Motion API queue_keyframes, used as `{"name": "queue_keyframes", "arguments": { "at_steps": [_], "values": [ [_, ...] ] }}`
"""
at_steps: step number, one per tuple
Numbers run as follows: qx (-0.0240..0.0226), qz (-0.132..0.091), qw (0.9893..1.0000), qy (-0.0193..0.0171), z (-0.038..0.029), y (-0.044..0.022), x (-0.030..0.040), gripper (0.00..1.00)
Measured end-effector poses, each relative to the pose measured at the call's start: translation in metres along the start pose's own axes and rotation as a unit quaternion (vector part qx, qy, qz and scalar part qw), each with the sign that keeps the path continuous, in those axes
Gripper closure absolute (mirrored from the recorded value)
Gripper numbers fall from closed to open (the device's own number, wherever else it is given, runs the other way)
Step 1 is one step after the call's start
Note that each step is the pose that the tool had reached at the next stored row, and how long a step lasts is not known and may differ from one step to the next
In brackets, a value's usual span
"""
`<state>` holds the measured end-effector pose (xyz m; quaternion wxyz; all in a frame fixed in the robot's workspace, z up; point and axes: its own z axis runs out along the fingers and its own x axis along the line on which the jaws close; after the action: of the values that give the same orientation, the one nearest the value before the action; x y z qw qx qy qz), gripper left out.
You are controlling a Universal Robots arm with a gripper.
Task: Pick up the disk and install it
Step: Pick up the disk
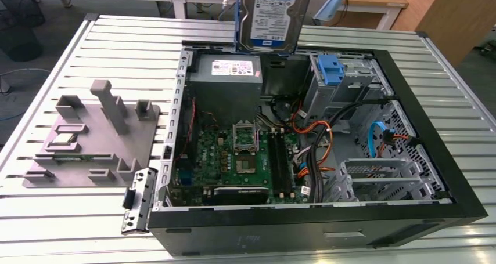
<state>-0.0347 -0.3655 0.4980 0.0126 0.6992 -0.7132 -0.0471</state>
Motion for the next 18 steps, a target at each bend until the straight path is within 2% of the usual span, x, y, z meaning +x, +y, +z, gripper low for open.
{"name": "queue_keyframes", "arguments": {
  "at_steps": [4,10,14,18],
  "values": [
    [-0.0005,0.000,1.0000,-0.0001,-0.0011,-0.0142,-0.0002,0.65],
    [-0.0005,0.000,1.0000,-0.0001,-0.0020,-0.0287,0.0020,0.65],
    [-0.0006,0.000,1.0000,0.0000,-0.0027,-0.0365,0.0068,0.65],
    [-0.0005,0.000,1.0000,-0.0001,-0.0031,-0.0414,0.0149,0.65]
  ]
}}
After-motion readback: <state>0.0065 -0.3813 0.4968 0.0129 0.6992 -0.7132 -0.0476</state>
